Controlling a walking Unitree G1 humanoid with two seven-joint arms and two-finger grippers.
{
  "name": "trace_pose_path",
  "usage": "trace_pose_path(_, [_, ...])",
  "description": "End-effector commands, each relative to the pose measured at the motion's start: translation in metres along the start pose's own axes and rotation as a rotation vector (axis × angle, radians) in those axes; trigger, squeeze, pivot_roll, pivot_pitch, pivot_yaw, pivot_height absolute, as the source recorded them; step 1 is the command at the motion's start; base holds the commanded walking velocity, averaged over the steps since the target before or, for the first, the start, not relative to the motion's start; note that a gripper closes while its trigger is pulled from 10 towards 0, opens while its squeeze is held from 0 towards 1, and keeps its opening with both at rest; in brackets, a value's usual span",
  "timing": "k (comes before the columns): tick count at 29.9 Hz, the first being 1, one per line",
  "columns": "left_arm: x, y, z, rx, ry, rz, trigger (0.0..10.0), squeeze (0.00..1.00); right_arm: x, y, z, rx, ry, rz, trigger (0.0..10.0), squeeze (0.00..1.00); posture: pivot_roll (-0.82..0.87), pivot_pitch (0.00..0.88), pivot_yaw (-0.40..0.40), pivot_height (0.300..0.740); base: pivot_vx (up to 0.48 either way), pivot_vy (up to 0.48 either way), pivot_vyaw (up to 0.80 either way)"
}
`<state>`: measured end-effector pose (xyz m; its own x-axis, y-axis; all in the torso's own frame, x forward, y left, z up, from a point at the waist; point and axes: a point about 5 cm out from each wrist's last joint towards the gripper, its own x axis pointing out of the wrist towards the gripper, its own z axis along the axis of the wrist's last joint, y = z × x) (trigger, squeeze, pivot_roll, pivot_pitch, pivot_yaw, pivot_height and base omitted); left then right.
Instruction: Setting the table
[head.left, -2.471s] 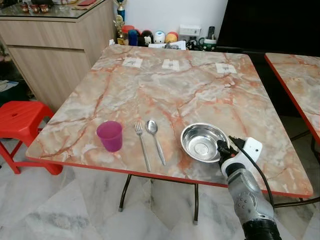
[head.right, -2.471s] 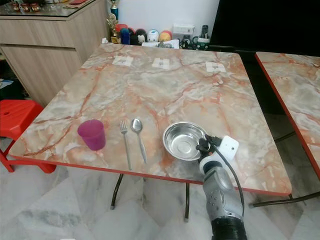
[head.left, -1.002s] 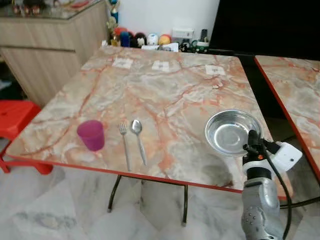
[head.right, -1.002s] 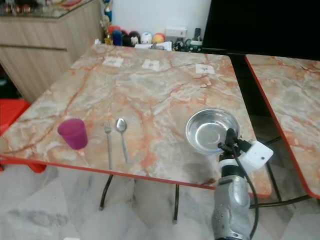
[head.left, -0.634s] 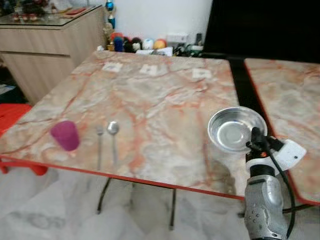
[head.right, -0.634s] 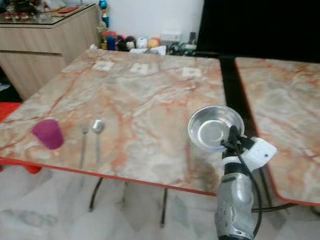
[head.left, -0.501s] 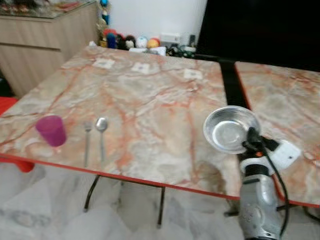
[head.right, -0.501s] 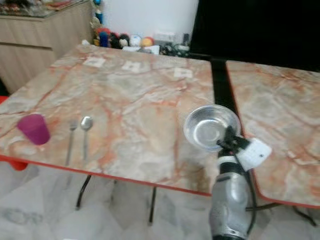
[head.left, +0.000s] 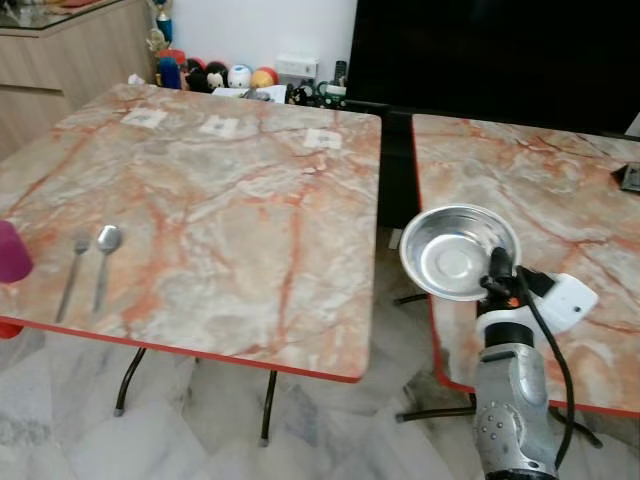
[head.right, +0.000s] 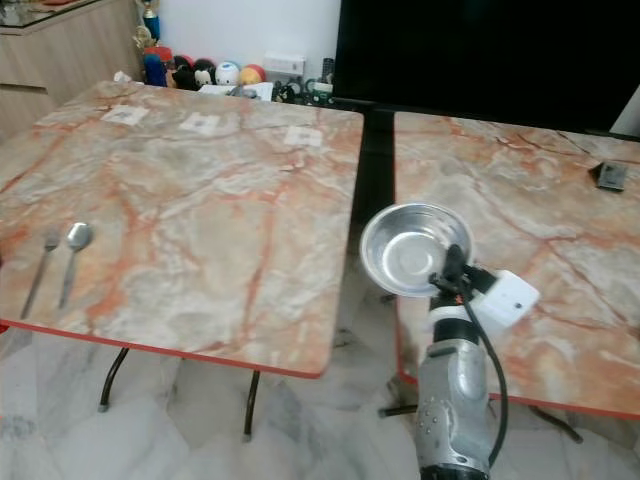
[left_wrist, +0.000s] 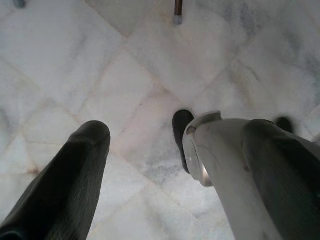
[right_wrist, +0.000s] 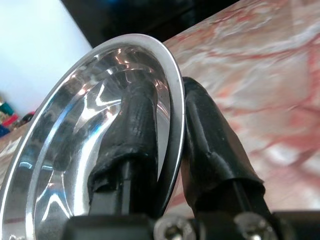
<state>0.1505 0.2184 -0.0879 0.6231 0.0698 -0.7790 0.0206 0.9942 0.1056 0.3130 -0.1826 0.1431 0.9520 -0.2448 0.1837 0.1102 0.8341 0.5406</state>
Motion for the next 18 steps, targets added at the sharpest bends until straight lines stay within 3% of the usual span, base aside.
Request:
trace_pose_path(1, [-0.0006,-0.0056,-0.0058,0.0,0.03,-0.013,10.0,0.0,0.0008,-0.0088,0.0051,-0.012,-0.015,-0.031,10.0,0.0,-0.03,0.1,-0.027,0.74,0.0,-0.461,0.0])
trace_pose_path(7, [-0.0005,-0.0059,-0.0059,0.001,0.034,-0.015,10.0,0.0,0.0016,-0.0088,0.0048,-0.013,-0.005,-0.039,10.0,0.0,-0.03,0.103,-0.026,0.74,0.0,-0.461,0.0])
trace_pose_path(11, [-0.0005,-0.0059,-0.0062,-0.001,0.037,-0.013,10.0,0.0,0.0017,-0.0092,0.003,-0.018,-0.002,-0.045,10.0,0.0,-0.03,0.106,-0.026,0.74,0.0,-0.461,-0.64])
trace_pose_path(18, [-0.0006,-0.0055,-0.0067,-0.002,0.039,-0.012,10.0,0.0,0.0013,-0.0086,0.0036,-0.014,-0.012,-0.043,10.0,0.0,-0.03,0.106,-0.026,0.74,0.0,-0.461,0.0])
